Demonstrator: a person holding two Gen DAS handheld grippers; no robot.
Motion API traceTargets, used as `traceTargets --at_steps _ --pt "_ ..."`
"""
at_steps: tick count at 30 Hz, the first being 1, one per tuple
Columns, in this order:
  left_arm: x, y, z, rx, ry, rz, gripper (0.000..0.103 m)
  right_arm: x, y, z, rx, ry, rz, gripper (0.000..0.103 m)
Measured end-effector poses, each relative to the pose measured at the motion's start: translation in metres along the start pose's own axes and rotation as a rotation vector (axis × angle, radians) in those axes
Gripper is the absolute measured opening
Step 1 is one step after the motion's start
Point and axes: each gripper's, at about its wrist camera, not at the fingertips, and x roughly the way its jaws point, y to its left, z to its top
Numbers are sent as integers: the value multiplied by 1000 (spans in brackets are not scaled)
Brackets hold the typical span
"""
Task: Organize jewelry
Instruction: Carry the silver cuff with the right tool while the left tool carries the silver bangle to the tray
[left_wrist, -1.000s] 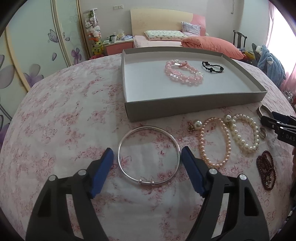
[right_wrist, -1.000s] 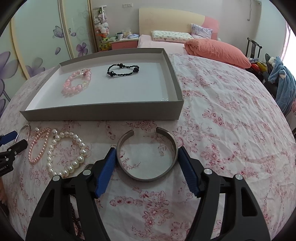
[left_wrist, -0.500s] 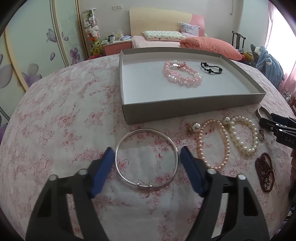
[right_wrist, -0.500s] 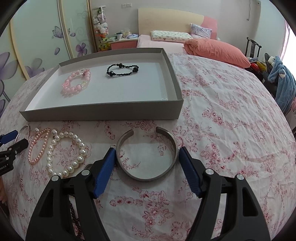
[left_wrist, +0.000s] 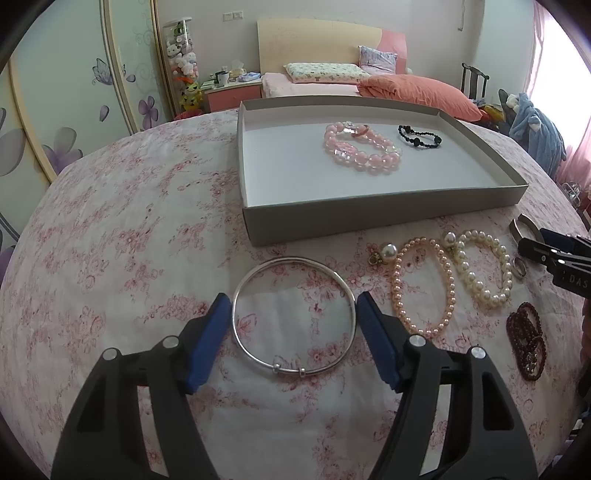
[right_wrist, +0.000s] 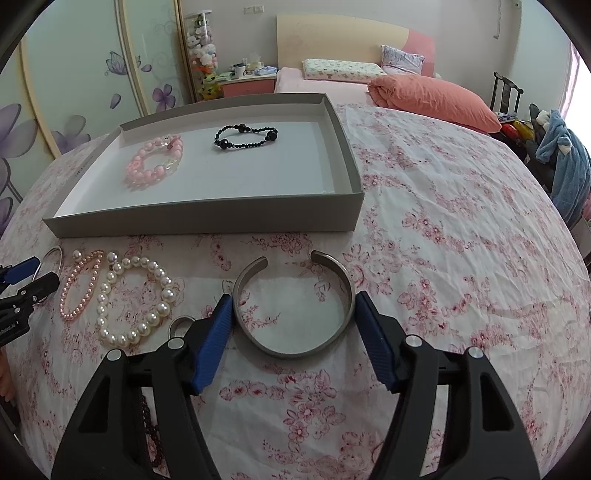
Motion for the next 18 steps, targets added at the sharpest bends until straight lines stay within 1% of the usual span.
traceTargets --at_steps 11,18 --pt "-15 2 -5 -11 -47 0 68 -12 -3 -8 37 -54 44 66" --pt "-25 -2 -3 -17 -79 -10 68 -28 4 -7 22 -117 58 66"
